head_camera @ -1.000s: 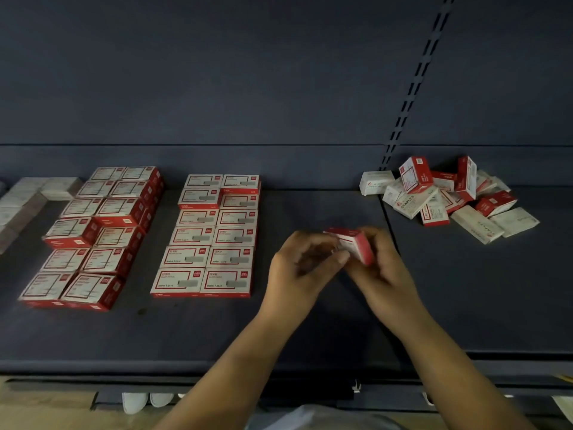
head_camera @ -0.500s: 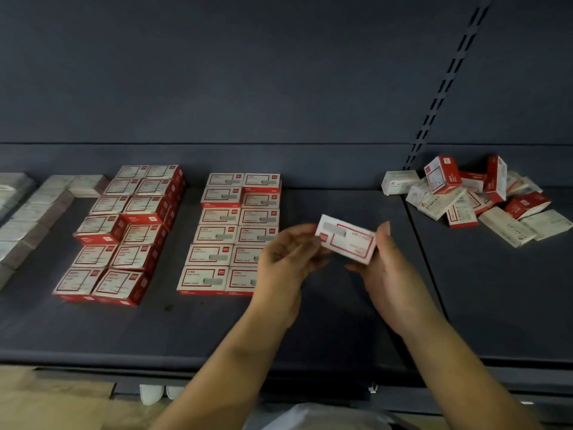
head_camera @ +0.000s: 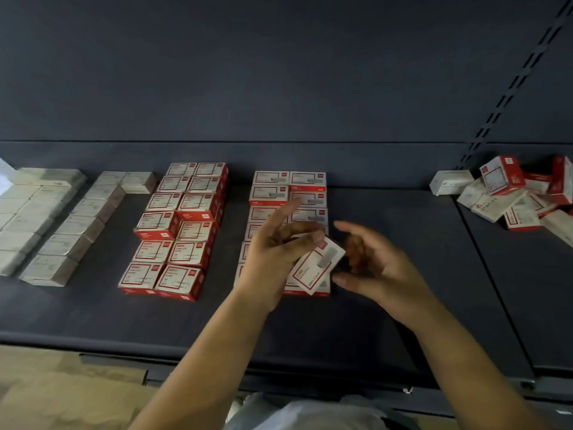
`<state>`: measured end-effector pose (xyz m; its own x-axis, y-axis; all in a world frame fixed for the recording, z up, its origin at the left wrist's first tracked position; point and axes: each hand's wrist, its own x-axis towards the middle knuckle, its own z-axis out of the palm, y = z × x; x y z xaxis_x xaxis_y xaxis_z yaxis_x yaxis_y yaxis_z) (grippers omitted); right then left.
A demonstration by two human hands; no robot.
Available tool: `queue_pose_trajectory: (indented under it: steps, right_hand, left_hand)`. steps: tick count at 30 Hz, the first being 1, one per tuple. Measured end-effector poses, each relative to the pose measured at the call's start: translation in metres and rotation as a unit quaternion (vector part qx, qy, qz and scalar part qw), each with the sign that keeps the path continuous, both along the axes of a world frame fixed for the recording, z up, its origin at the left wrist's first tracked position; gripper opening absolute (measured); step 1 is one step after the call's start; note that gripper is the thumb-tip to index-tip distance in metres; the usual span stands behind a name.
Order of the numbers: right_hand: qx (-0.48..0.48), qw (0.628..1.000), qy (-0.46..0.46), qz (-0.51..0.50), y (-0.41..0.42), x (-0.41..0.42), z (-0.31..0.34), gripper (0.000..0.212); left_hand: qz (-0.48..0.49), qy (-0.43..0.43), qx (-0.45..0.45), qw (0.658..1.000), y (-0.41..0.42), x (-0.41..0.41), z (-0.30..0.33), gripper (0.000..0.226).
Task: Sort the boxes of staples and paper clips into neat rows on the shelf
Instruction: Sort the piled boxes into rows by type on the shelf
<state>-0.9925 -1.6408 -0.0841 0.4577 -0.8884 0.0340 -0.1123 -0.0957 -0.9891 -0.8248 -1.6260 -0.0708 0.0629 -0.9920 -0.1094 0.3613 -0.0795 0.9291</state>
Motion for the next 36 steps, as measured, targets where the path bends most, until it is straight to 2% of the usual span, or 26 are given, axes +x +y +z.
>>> queue_pose_trajectory:
  steps: [3,6,9,10,12,14,16,19,21,26,29,32,36]
  right_hand:
    - [-0.016,0.998,0.046,0.033,0.0,0.009,0.002,0.064]
    - [-0.059,0.995,0.079,0.03,-0.001,0.016,0.001,0.052]
    - [-0.083,0.993,0.079,-0.021,-0.005,0.022,-0.008,0.051]
    - [-0.077,0.994,0.067,-0.05,-0.007,0.024,-0.011,0.049]
    - [-0.062,0.992,0.059,-0.096,-0.013,0.027,-0.019,0.041]
    - [-0.06,0.984,0.1,-0.132,-0.022,0.028,-0.03,0.032]
    - [-0.057,0.972,0.165,-0.156,-0.032,0.03,-0.041,0.028]
    - [-0.07,0.952,0.244,-0.172,-0.044,0.037,-0.049,0.034]
    - [-0.101,0.942,0.268,-0.173,-0.054,0.043,-0.048,0.033]
    - [-0.116,0.927,0.302,-0.188,-0.091,0.056,-0.053,0.033]
    - [-0.124,0.925,0.313,-0.176,-0.11,0.067,-0.058,0.036]
    - [-0.125,0.929,0.295,-0.184,-0.112,0.074,-0.057,0.03]
    - [-0.144,0.905,0.352,-0.192,-0.108,0.074,-0.059,0.035]
  left_hand:
    - [-0.04,-0.06,-0.009,0.997,0.002,0.01,0.0,0.06]
    - [-0.055,-0.07,-0.011,0.996,0.002,0.018,-0.002,0.061]
    - [-0.014,-0.08,-0.022,0.996,-0.001,0.027,-0.005,0.043]
    - [0.027,-0.115,-0.037,0.992,-0.003,0.03,-0.008,0.034]
    - [0.118,-0.247,-0.075,0.959,-0.008,0.037,-0.017,0.029]
    - [0.162,-0.35,-0.093,0.918,-0.014,0.044,-0.025,0.031]
    - [0.16,-0.418,-0.089,0.89,-0.021,0.051,-0.035,0.033]
    - [0.129,-0.501,-0.057,0.854,-0.034,0.059,-0.05,0.039]
    - [0.113,-0.5,-0.04,0.857,-0.043,0.063,-0.056,0.043]
    - [0.072,-0.44,-0.007,0.895,-0.053,0.07,-0.063,0.041]
    - [0.06,-0.47,0.008,0.881,-0.055,0.069,-0.065,0.041]
    - [0.053,-0.491,-0.008,0.869,-0.056,0.068,-0.066,0.04]
    - [0.038,-0.504,-0.01,0.863,-0.056,0.069,-0.066,0.038]
